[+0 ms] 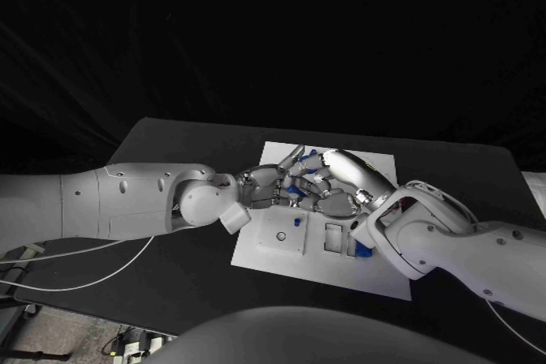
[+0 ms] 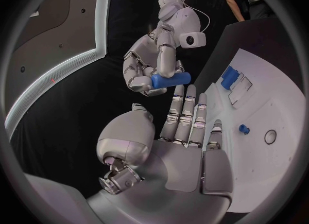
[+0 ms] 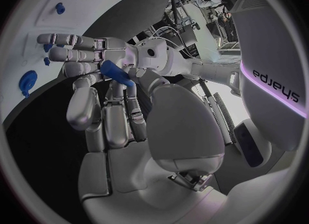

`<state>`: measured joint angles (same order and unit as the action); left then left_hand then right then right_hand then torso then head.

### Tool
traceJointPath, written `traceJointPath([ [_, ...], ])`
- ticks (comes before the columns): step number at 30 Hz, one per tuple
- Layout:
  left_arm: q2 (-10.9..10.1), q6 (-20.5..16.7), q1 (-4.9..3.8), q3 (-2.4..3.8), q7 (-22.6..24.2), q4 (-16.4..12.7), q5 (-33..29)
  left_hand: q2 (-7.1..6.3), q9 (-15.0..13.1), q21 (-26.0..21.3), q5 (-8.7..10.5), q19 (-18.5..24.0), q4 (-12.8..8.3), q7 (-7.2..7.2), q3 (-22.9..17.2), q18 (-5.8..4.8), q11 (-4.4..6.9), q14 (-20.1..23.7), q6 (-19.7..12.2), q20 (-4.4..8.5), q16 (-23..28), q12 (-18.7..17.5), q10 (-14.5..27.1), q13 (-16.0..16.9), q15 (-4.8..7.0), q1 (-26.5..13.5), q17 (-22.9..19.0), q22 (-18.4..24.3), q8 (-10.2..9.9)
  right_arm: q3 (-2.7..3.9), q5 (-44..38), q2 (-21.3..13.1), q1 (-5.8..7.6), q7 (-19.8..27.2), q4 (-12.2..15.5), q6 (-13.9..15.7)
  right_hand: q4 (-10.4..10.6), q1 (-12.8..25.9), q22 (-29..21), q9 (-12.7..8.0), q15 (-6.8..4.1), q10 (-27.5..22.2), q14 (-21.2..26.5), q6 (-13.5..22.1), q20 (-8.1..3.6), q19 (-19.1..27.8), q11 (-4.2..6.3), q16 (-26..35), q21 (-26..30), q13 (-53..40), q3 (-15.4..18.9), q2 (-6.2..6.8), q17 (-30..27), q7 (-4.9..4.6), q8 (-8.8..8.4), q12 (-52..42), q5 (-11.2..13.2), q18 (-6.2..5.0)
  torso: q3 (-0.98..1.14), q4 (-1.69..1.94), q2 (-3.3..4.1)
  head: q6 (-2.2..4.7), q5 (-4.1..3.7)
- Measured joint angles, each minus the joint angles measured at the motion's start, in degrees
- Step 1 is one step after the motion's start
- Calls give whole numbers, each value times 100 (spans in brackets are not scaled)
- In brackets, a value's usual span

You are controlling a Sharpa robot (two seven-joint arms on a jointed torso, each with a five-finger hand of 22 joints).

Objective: Assemble the parts on the task board

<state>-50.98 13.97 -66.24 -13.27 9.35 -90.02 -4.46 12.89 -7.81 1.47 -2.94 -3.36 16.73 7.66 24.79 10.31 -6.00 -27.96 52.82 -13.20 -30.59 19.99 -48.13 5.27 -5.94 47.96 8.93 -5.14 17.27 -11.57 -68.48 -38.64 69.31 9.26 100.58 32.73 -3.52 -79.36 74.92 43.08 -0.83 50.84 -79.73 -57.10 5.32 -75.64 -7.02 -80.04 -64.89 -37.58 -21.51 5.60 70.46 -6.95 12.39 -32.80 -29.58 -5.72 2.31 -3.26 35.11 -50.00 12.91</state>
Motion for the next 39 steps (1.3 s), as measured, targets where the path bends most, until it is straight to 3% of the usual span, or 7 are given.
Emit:
traceJointPath([
  [6, 34, 142, 74, -2, -145, 17, -80, -9, -154, 0, 0, 20, 0, -21, 0, -1, -2, 42, 21, 20, -162, 130, 43, 96, 1, -79, 124, 8, 111, 0, 77, -19, -9, 97, -6, 52, 15, 0, 0, 0, 0, 0, 0, 0, 0, 0, 0, 0, 0, 4, -15, 0, 0, 0, 0, 10, 1, 0, -1, 3, 1, 0, 6],
  [13, 40, 270, 97, -1, -266, 34, -114, -8, -459, 0, 0, 20, 0, -63, 0, -1, 31, -18, 63, 21, -593, 461, 10, 328, 34, -80, 408, 8, 401, 1, 143, -37, -12, 180, -17, 105, 16, -21, -1, 4, 0, 0, 0, 0, 0, 0, 0, 0, 0, 10, -15, -21, 0, 0, 0, 29, 23, 0, -1, 2, 1, 0, 25],
  [16, 35, 315, 100, 0, -310, 40, -112, -8, -944, 0, 0, 20, 0, -103, 0, -1, 32, 115, -47, 21, -1165, 903, 124, 686, 50, -155, 841, 13, 769, 1, 160, -44, -14, 203, -20, 118, 16, -21, -1, 4, 0, 0, 0, 0, 0, 0, 0, 0, -23, 10, -15, -21, 15, 0, 0, 33, 33, 0, -1, 1, -1, 0, 31],
  [21, 25, 372, 102, 0, -381, 45, -95, -9, -1305, 0, 0, 19, 0, -93, 0, -1, 6, 176, -96, 21, -1457, 1177, 206, 918, 28, -155, 1061, 13, 1045, 1, 176, -67, -17, 227, -20, 126, 16, -21, -1, 10, 0, 1, 0, 0, 0, 0, 1, 0, -53, 8, -15, -21, 29, 0, 0, 44, 40, 0, -1, -1, -2, 0, 36],
  [33, -9, 433, 107, -2, -491, 59, -37, -38, -2269, 1, -1, 19, 0, -122, 0, -1, -53, 329, -338, 21, -1678, 1462, 442, 1222, -43, -184, 1269, 13, 1746, 4, 196, -134, -25, 235, -6, 118, 23, -21, -2, 20, 0, 1, 0, 0, 21, -21, 1, 0, -66, 16, -8, -21, 51, 0, 0, 26, 17, 0, -1, -2, -2, 0, 40],
  [39, -36, 431, 112, -6, -550, 72, 1, -36, -2647, 1, -1, -2, 0, -112, 0, -1, -95, 359, -486, 0, -1710, 1496, 484, 1273, -50, -183, 1303, 12, 1961, 8, 202, -163, -49, 239, 2, 116, 23, -20, -2, 29, 0, 1, 0, 0, 21, -20, 1, 0, -90, 16, -7, -20, 57, 0, 0, 27, 18, 0, -1, -1, -2, 0, 47],
])
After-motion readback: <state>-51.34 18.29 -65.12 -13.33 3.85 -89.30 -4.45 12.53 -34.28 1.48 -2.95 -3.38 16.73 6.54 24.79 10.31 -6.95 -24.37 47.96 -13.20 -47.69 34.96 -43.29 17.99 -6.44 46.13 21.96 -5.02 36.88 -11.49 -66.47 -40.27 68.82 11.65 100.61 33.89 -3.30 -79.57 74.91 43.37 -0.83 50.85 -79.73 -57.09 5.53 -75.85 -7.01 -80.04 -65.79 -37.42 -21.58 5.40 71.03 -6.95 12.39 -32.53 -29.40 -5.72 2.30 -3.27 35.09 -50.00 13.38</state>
